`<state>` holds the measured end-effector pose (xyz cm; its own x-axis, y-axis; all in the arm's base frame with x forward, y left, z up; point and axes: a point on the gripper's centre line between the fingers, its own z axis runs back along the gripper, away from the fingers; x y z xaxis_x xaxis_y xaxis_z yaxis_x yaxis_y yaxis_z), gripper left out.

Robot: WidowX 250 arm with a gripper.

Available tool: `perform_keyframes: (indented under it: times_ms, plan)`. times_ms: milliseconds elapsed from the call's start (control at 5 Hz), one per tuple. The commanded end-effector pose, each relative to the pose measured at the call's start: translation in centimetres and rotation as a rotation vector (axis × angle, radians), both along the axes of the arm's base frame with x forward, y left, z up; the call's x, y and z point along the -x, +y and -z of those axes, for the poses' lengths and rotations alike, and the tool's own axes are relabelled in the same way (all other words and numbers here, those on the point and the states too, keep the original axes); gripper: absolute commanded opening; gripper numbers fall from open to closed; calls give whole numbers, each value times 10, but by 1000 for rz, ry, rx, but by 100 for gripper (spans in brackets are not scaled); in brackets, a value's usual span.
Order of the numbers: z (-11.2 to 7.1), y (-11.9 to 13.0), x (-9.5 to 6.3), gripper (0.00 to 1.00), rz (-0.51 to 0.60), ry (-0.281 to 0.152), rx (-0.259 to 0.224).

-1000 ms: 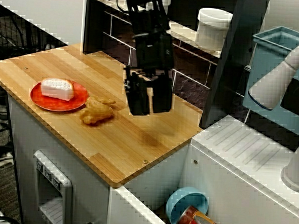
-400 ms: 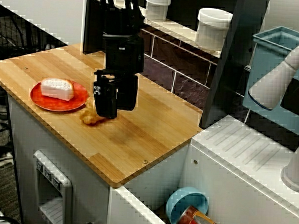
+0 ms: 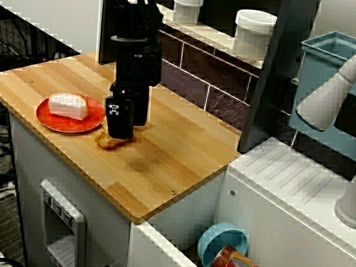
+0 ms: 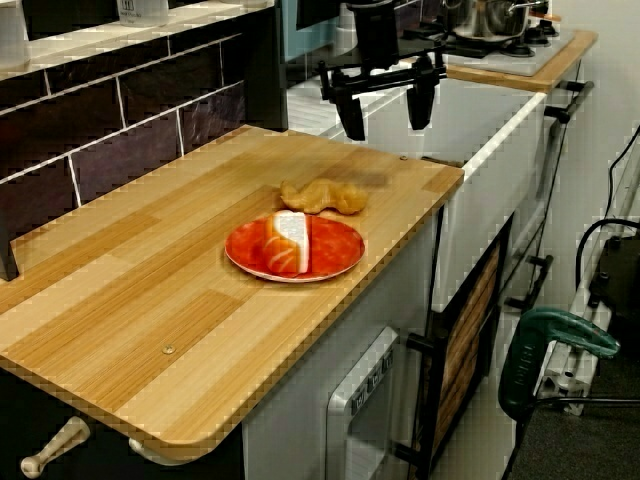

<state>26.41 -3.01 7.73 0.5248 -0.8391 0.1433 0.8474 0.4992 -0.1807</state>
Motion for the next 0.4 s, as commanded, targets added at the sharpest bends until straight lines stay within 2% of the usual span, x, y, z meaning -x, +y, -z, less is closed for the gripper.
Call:
perform_keyframes:
  times_ms: [0, 200]
  plan:
    - [-22, 14, 4, 100, -84, -34, -42]
    - [-26, 31, 10, 100, -132, -37, -27]
